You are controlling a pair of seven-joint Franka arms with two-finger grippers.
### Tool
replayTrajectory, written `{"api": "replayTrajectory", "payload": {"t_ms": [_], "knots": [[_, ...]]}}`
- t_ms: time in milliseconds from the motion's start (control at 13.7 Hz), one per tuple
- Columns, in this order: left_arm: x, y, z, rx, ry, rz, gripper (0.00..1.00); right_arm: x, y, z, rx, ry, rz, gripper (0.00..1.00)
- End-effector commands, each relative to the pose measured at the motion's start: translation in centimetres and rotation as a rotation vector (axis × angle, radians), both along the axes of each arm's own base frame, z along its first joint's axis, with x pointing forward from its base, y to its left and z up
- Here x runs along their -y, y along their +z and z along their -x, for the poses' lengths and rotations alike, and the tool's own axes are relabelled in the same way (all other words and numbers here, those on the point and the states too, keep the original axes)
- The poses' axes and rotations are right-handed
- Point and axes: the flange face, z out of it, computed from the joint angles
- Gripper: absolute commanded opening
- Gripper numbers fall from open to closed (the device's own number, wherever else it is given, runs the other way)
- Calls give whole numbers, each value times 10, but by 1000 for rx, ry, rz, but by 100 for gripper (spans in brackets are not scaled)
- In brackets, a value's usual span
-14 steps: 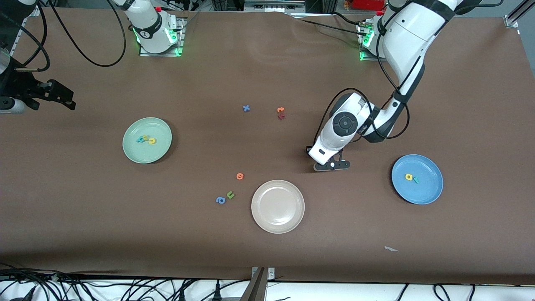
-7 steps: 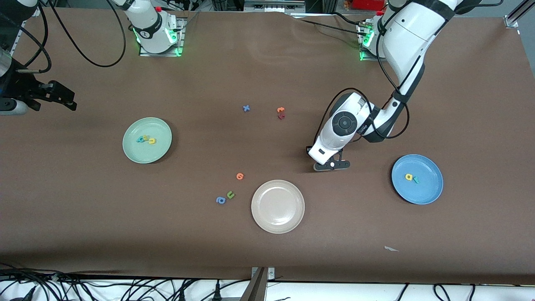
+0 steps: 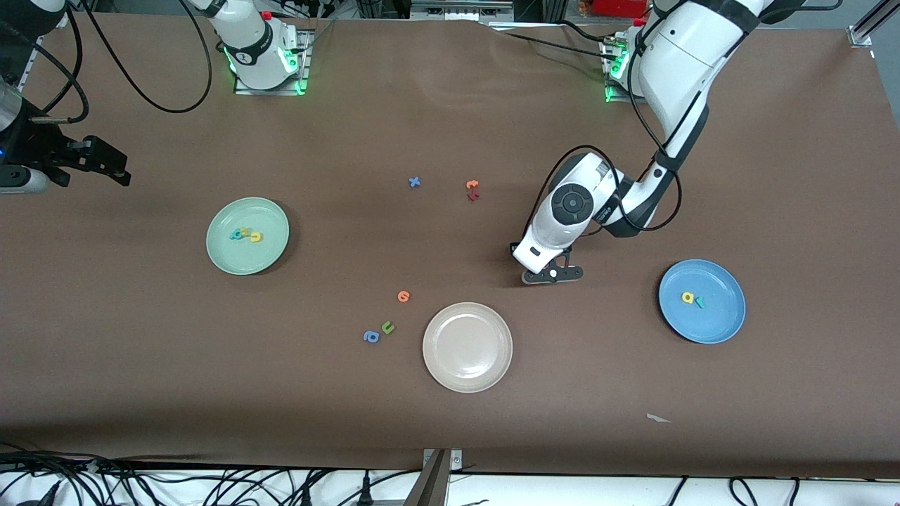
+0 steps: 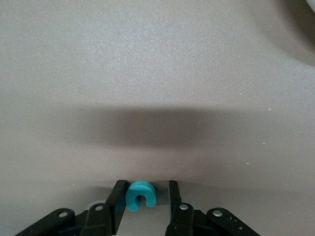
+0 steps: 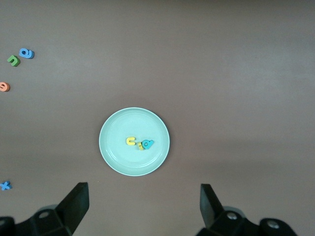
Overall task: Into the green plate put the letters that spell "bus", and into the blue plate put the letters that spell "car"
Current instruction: 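Grasp the teal c near the white plate with the left gripper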
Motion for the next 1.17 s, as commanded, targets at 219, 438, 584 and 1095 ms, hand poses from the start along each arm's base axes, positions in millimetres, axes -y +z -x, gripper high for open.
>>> {"api": "replayTrajectory", "payload": {"t_ms": [219, 438, 584, 1095], "knots": [[4, -8, 11, -10, 6, -25, 28, -4, 3, -3, -3, -2, -1, 100], [4, -8, 10, -10, 7, -26, 25, -4, 4, -2, -2, 0, -1, 100], [4, -6, 8, -5, 9, -23, 23, -4, 3, -2, -3, 0, -3, 100], [-46, 49, -56, -39, 2, -75, 19, -4, 2, -3, -5, 1, -2, 100]]}}
